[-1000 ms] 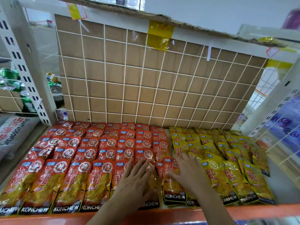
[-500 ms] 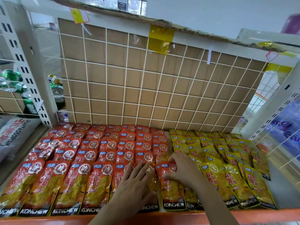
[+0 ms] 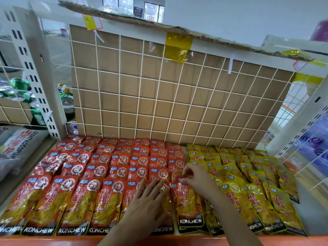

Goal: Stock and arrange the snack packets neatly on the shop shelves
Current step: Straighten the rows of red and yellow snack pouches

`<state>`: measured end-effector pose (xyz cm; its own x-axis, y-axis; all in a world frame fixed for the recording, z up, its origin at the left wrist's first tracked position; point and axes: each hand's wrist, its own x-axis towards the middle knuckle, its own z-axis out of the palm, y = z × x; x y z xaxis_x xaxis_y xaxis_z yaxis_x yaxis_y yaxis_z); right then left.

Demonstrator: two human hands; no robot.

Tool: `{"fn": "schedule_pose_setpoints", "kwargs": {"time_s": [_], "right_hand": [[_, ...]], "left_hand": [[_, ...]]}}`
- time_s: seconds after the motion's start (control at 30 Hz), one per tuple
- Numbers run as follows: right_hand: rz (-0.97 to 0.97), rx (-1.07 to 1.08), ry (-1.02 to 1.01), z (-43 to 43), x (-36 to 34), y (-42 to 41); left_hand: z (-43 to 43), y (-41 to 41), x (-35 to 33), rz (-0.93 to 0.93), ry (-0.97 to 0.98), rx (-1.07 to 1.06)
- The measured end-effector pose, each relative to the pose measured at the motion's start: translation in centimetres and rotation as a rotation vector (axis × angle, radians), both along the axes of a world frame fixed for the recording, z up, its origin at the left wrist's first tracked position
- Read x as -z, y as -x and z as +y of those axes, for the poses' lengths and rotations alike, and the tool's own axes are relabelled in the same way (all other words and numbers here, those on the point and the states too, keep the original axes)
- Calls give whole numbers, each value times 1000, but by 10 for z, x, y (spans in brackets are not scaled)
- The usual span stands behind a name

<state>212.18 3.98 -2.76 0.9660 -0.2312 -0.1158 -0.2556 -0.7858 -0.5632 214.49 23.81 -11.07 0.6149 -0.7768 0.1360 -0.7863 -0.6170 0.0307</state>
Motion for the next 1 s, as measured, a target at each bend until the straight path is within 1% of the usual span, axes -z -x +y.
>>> {"fn": "schedule_pose_setpoints", "kwargs": {"time_s": [0.13,0.33,0.53,0.67,0.83,0.9,1.0], "right_hand": [[-19,3,-12,-3,4,-8],[-119,150,-79,-8,7,-19],[-167,229,-56,-10,11,-33],[-191,215,-28,-11,12,-37],[-269,174,-162,-16,6,-25],[-247,130,-186,-18,2,-17],[-135,36,-196,-15,2,-6]], "left_hand": [[0,0,1,4,17,0],[1,1,0,23,29,-7],[1,1,-1,17,41,-6],[1,1,-1,14,31,-5],[0,0,2,-11,34,1],[0,0,3,-23,39,0],[1,0,3,-22,46,-4]]}}
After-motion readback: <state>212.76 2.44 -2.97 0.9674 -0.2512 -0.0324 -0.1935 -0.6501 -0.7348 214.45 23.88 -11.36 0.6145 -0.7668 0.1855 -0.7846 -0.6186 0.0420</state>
